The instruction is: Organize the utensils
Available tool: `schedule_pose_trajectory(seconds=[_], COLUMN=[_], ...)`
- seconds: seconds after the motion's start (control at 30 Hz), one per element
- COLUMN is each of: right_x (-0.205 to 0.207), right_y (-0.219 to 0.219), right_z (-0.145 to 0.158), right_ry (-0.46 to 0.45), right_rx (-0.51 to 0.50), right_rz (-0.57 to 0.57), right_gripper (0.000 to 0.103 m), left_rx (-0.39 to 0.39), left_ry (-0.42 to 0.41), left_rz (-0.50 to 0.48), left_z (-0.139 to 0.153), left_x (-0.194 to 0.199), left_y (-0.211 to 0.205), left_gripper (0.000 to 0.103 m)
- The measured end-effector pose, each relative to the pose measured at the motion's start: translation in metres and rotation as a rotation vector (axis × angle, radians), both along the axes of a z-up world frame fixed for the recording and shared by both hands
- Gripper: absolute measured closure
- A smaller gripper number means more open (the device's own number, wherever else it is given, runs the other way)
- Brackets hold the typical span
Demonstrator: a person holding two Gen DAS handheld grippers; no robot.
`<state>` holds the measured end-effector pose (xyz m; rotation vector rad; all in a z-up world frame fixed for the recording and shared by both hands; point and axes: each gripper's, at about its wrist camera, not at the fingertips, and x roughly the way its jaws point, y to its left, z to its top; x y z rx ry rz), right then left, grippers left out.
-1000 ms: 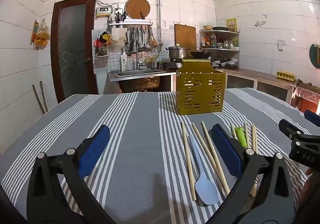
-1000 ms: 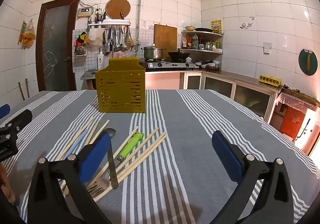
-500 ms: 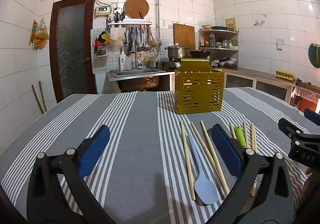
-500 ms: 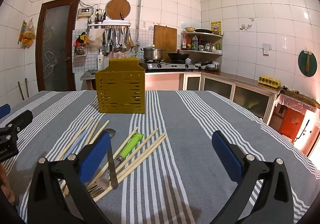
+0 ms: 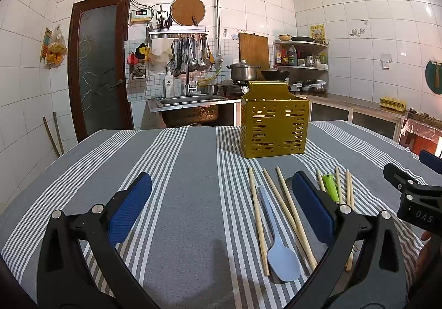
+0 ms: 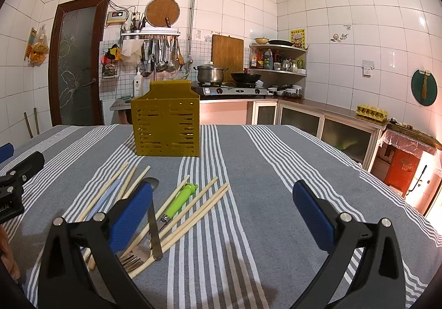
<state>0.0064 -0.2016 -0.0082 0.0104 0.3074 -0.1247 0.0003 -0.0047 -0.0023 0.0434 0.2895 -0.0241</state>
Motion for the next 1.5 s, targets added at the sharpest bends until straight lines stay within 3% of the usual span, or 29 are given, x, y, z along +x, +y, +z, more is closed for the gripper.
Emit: schedule_pose_trajectory(seconds=[1.5], right_x=[-0.0028], right_y=[0.0016], right_z=[-0.0001], right_ry=[-0.004], right_rx=[-0.005], right_rz=[-0.002], right_gripper=[0.004], left_rx=[-0.010], left_ry=[0.016], left_rz=[-0.006], left_z=[-0.0031], left_x=[-0.0005], left_y=[-0.0011], left_gripper=[0.005])
